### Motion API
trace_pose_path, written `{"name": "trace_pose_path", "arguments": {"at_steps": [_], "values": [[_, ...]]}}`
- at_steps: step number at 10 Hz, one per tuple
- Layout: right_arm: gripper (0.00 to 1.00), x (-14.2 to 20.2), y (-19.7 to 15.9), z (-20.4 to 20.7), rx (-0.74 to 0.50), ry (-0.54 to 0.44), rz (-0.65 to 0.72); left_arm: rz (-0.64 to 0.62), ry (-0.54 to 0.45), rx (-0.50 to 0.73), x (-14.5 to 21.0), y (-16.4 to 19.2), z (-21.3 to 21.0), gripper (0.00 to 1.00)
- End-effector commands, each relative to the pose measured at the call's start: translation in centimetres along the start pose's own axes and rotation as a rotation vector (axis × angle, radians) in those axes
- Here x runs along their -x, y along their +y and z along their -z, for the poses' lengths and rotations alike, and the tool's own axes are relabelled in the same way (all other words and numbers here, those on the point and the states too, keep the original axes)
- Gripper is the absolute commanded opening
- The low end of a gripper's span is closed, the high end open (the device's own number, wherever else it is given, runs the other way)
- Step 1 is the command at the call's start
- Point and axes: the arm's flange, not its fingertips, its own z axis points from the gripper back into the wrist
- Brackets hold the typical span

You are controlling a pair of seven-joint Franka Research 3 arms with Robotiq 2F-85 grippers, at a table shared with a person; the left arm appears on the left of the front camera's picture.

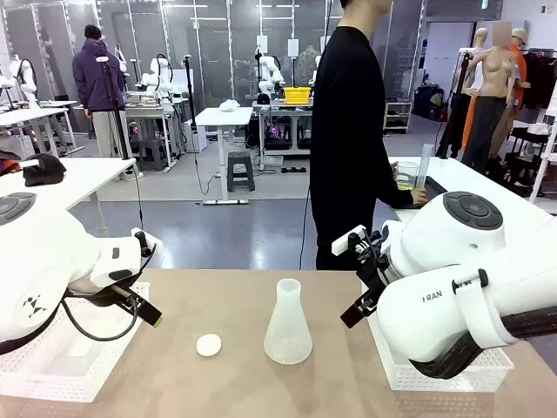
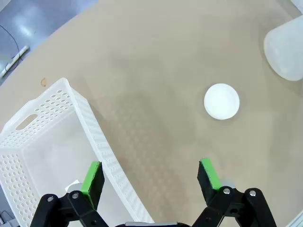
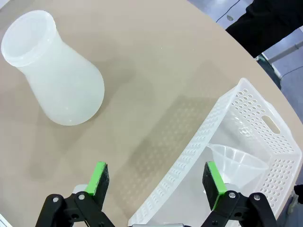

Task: Prepare the solutions needed for the experiment.
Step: Pick up the Plastic Funnel and insert it into the Big flask.

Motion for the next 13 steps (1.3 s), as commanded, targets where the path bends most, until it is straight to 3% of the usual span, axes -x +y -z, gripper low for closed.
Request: {"name": "trace_pose_path", "arguments": {"at_steps": [1, 13], "values": [[1.00, 0.00, 0.00, 0.00, 0.000, 0.000, 0.000, 0.000, 0.000, 0.000, -0.01, -0.02, 0.00, 1.00], [1.00, 0.00, 0.00, 0.00, 0.000, 0.000, 0.000, 0.000, 0.000, 0.000, -0.01, -0.02, 0.00, 1.00]]}}
